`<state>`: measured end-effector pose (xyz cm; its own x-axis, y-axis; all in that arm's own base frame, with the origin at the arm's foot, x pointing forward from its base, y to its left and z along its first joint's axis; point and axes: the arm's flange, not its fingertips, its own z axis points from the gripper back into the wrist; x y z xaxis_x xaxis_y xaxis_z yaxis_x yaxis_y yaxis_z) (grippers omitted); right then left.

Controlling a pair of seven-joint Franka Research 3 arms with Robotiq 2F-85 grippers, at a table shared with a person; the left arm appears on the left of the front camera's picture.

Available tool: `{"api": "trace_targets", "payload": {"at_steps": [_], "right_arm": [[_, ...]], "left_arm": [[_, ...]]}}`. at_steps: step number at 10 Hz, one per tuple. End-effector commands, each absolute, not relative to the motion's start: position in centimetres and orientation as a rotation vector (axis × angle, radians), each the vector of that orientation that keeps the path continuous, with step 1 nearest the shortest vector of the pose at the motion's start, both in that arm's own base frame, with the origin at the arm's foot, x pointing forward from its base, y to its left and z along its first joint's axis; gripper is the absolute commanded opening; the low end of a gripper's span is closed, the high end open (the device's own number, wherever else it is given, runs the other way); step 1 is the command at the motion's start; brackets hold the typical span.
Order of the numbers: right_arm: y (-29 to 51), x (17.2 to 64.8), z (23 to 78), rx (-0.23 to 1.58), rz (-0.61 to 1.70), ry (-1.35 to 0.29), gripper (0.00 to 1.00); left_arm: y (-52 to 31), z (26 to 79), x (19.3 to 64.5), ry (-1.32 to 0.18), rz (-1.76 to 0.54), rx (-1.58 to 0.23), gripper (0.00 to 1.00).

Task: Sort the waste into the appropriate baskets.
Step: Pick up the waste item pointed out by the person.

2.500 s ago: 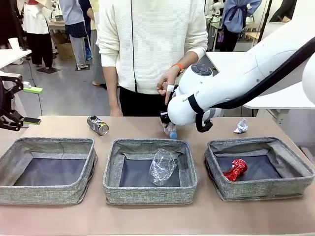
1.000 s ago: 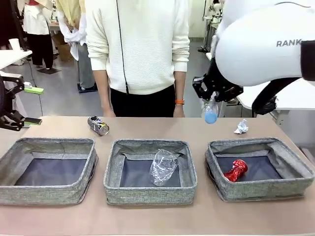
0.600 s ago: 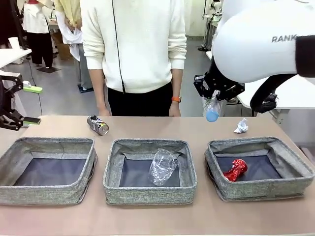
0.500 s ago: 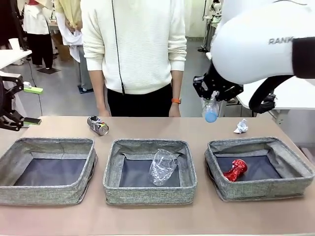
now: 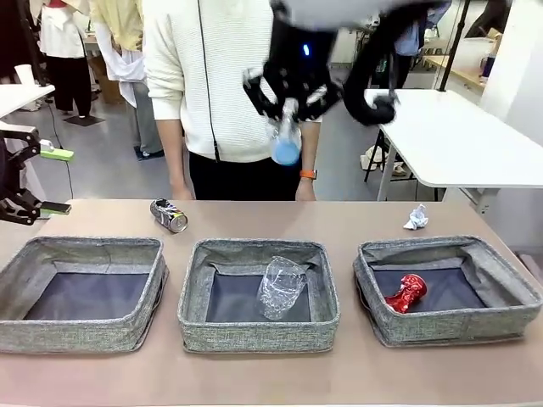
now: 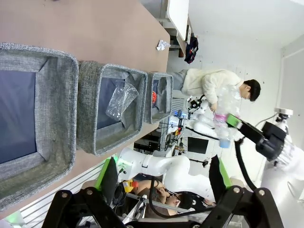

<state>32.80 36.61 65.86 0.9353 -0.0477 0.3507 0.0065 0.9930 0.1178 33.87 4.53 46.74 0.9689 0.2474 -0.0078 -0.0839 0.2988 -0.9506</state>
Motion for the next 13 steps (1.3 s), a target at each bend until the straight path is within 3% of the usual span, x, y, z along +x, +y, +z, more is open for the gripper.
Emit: {"api": "trace_targets", "payload": {"at_steps": [1, 6, 13], "right_arm": [[37.5, 32.9, 69.3, 0.185, -0.026, -0.259, 0.18], [37.0, 31.1, 74.7, 0.143, -0.008, -0.309, 0.18], [36.6, 30.8, 74.6, 0.16, -0.013, -0.308, 0.18]], "left_arm": [[4.8, 46.7, 33.6, -0.152, 0.197, -1.247, 1.0], [4.8, 46.7, 33.6, -0.152, 0.197, -1.247, 1.0], [4.8, 46.7, 33.6, -0.152, 0.197, -1.247, 1.0]]}}
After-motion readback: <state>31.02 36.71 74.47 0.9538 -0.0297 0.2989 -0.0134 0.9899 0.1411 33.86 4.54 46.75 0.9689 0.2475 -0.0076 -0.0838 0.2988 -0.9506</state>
